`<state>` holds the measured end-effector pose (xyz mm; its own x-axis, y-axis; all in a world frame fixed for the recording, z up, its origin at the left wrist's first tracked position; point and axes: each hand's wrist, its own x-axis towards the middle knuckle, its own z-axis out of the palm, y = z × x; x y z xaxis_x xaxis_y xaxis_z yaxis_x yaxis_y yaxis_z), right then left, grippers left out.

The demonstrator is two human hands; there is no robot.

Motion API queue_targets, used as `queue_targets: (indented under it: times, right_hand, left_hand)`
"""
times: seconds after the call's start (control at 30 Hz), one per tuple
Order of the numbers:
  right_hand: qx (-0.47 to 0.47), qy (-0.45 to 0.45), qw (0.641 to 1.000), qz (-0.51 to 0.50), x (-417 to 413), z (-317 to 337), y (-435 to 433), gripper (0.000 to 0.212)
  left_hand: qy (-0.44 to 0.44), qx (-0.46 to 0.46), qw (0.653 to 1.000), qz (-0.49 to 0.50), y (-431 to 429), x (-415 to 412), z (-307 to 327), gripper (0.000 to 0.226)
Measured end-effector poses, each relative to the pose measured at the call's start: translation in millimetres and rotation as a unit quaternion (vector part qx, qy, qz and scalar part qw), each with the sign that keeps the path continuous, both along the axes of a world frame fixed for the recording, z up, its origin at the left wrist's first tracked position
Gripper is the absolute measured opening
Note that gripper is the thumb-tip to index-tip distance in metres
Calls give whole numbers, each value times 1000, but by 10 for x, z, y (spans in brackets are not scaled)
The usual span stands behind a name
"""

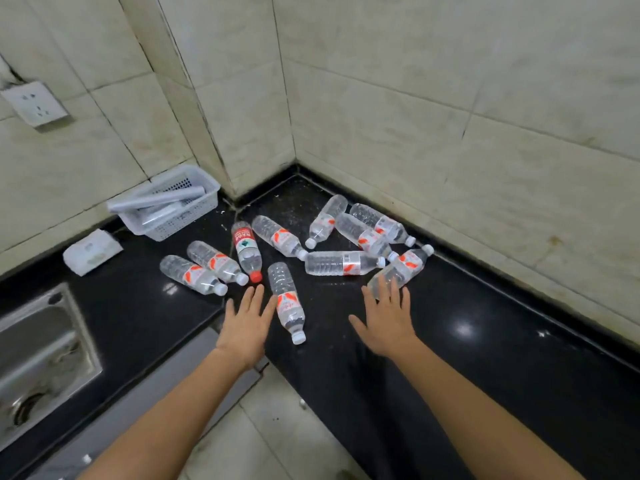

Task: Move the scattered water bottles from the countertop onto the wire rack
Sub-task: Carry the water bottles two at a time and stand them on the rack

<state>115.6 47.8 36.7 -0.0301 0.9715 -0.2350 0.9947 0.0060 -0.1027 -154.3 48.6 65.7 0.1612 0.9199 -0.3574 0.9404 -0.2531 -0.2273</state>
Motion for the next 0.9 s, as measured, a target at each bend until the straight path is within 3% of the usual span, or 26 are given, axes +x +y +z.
queue_targets:
  times: [0.13,0.27,0.37,0.47,0.57,0.67,0.73,0.9]
  right_hand:
    - [-55,-4,998,-28,-92,-210,227,77]
    - [-93,26,990,-105,-152,-412,380,78]
    - [-109,81,971,-197,-196,-531,543,80]
    - [-101,176,925,-322,-185,-600,746,86]
    - [-77,237,874,-418,-141,-708,920,89]
    - [-8,164,891,-424,-62,-823,1085,79]
    - [30,117,912,-392,-20,-939,1192,71]
    - [47,222,878,-421,-29,-1020,1291,53]
  left_hand:
    - [59,-55,993,-88,432,-63,-308,109]
    - [73,-92,975,-187,934,-70,-635,96]
    - [32,-110,953,-281,1302,-36,-887,78]
    - [-50,-128,934,-331,1605,0,-1100,72]
    - [-126,-98,951,-266,1704,69,-1254,79]
    - [-175,-62,977,-105,1612,239,-1348,79]
    - [-160,-64,983,-57,1533,323,-1395,81]
    - [-131,-129,982,-37,1533,352,-1366,100]
